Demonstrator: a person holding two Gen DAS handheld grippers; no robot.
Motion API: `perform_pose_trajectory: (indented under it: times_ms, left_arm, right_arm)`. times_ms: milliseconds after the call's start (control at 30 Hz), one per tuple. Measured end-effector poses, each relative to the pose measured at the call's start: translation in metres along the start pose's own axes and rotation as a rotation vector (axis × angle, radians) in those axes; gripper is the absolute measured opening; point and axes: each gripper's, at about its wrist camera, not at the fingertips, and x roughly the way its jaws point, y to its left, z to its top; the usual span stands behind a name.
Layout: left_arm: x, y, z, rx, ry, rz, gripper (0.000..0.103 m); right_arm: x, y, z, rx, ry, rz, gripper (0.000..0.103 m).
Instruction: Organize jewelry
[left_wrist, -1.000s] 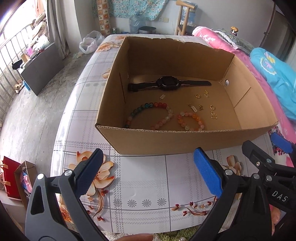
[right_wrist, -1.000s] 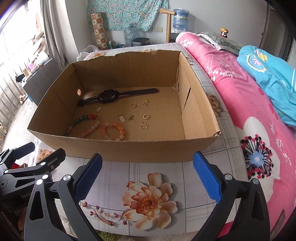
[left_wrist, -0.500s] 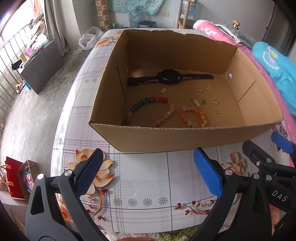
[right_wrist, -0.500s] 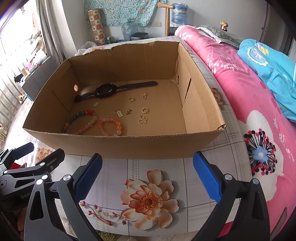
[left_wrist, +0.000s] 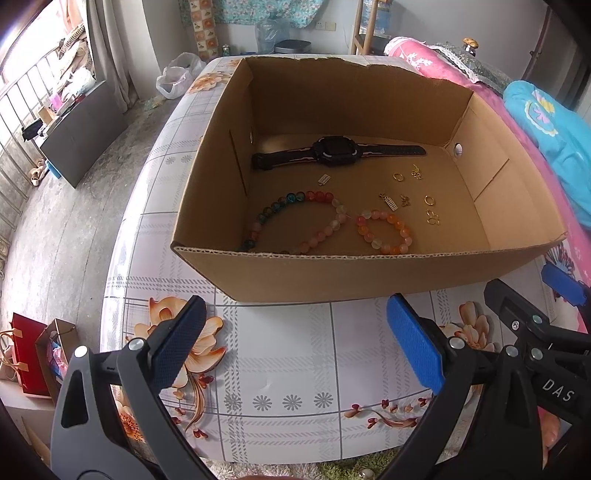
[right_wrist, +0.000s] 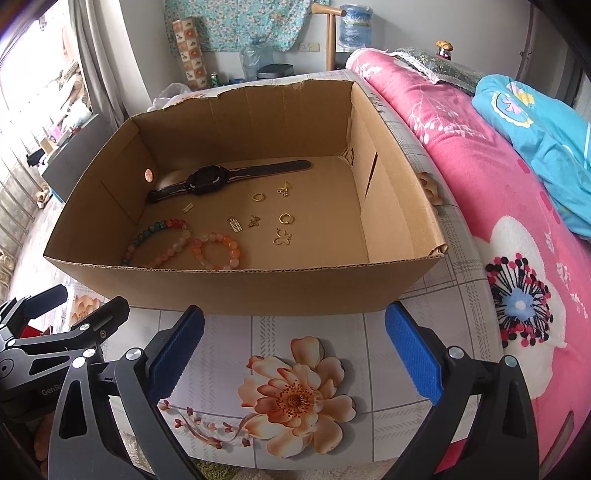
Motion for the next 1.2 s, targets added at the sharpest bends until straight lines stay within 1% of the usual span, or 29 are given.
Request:
perform_pose_trajectory:
  times_ms: [833,1200]
  left_arm:
    - [-0.0004,-0.0007,0.0022,-0.001,0.014,-0.015,0.094]
    - [0.0060,0.0008,0.0085,-0.006,0.052,-0.043,0.094]
  right_arm:
    - [-0.0015,-0.0029,0.0013,0.011,0.005,0.004,0.096]
    - [0.0019,-0.0053,0.0064,0.033,0.020,0.020,0.096]
